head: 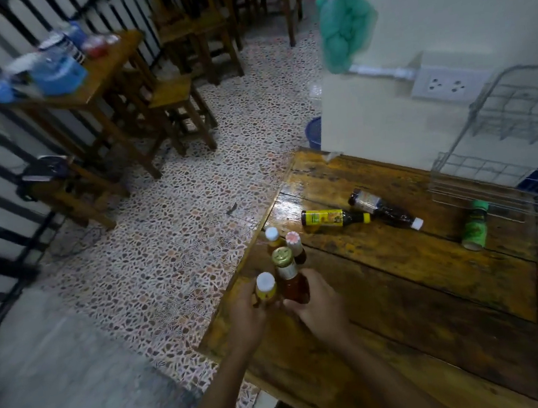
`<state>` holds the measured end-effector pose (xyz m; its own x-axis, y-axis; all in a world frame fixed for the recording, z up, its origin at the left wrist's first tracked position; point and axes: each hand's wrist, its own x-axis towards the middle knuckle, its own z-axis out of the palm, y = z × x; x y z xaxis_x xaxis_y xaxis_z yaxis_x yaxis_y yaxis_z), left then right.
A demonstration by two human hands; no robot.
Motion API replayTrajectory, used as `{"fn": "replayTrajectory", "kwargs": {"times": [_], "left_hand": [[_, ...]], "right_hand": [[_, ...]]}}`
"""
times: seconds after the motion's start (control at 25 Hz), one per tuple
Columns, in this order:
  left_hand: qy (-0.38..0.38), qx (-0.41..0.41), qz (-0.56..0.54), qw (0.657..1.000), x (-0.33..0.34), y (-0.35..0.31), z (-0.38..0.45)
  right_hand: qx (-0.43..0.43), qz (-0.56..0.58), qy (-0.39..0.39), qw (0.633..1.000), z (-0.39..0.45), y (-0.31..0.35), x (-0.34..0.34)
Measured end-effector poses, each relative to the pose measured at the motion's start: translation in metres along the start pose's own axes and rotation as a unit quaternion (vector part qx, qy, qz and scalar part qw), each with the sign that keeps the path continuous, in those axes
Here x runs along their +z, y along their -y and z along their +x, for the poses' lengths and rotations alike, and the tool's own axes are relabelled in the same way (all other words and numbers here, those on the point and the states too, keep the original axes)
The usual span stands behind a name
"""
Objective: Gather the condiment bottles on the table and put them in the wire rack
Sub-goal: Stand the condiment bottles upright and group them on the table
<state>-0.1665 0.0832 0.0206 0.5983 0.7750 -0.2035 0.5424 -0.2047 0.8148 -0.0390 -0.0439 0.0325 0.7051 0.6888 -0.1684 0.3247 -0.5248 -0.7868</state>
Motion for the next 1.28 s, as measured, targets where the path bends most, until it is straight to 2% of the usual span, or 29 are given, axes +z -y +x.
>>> {"fn": "replayTrajectory", "kwargs": {"times": [0.24,0.4,0.64,1.0,1.16,1.28], "left_hand": [[0.052,0.01,-0.012,0.999,-0.022,0.004,0.053],[0.093,0.019,-0.012,0.995,-0.026,-0.003,0.077],[0.146,0.037,0.012,0.989,-0.031,0.001,0.091],[0.131,0.031,0.025,0.991,-0.027,0.005,0.068],[0.081,-0.021,0.043,0.996,-0.008,0.009,0.03],[0.092,-0.076,0.047,0.992,0.016,0.012,-0.008]], "right_hand": [[0.01,0.02,-0.029,0.999,0.027,0.005,0.036],[0.003,0.082,-0.068,0.994,0.027,0.005,0.042],[0.009,0.024,-0.086,0.996,0.017,0.0,0.057],[0.013,-0.007,-0.067,0.998,0.019,-0.004,0.056],[-0.005,-0.033,-0.052,0.998,0.012,-0.017,0.028],[-0.009,-0.065,-0.062,0.996,-0.004,-0.041,-0.006]]}}
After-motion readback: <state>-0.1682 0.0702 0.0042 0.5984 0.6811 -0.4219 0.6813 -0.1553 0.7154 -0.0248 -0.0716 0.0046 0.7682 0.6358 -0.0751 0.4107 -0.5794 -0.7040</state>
